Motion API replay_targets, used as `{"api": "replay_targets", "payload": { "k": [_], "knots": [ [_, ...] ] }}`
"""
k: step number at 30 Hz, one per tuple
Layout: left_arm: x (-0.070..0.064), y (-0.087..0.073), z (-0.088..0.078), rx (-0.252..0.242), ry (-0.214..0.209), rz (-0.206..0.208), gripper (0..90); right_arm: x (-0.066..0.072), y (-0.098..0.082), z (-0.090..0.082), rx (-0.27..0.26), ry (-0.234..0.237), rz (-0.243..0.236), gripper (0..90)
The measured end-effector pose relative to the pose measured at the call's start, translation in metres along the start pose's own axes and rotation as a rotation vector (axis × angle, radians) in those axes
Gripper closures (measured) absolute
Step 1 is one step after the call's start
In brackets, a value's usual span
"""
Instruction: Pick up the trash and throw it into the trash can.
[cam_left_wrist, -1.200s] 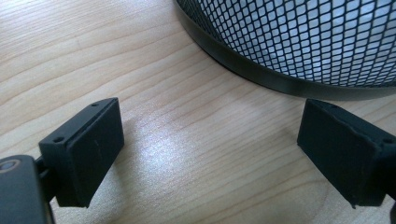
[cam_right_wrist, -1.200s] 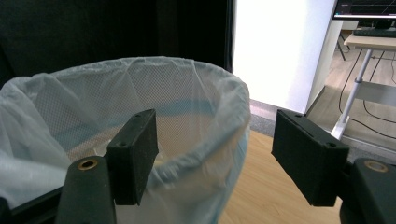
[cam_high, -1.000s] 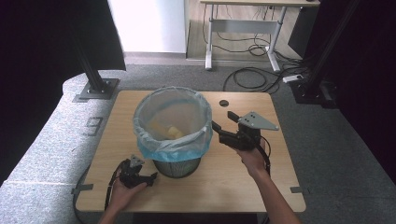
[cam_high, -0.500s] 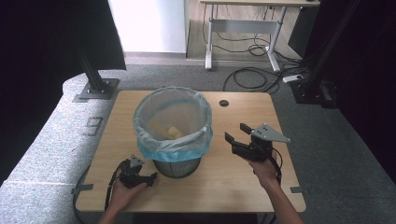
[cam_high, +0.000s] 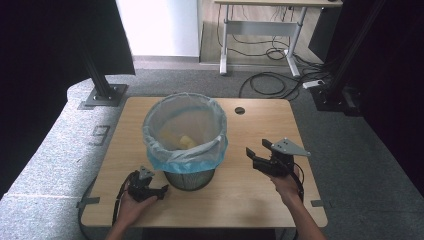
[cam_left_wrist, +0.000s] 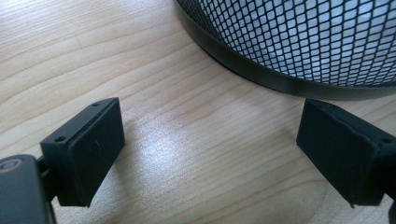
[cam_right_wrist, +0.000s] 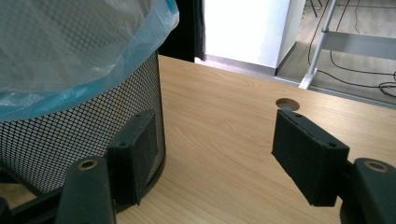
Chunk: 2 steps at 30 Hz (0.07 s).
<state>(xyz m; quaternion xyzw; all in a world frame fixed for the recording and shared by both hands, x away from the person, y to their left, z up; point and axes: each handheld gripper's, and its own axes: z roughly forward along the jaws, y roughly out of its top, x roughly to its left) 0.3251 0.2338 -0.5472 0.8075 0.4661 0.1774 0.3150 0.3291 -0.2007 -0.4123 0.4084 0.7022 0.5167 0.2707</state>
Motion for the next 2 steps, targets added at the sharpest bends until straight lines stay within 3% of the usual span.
{"api": "replay_targets", "payload": {
  "k": [2],
  "knots": [
    [0.0000, 0.0000, 0.0000, 0.000, 0.000, 0.001, 7.4, -0.0002, -0.0005, 0.0001, 0.000, -0.003, -0.002, 30.1]
  ]
}}
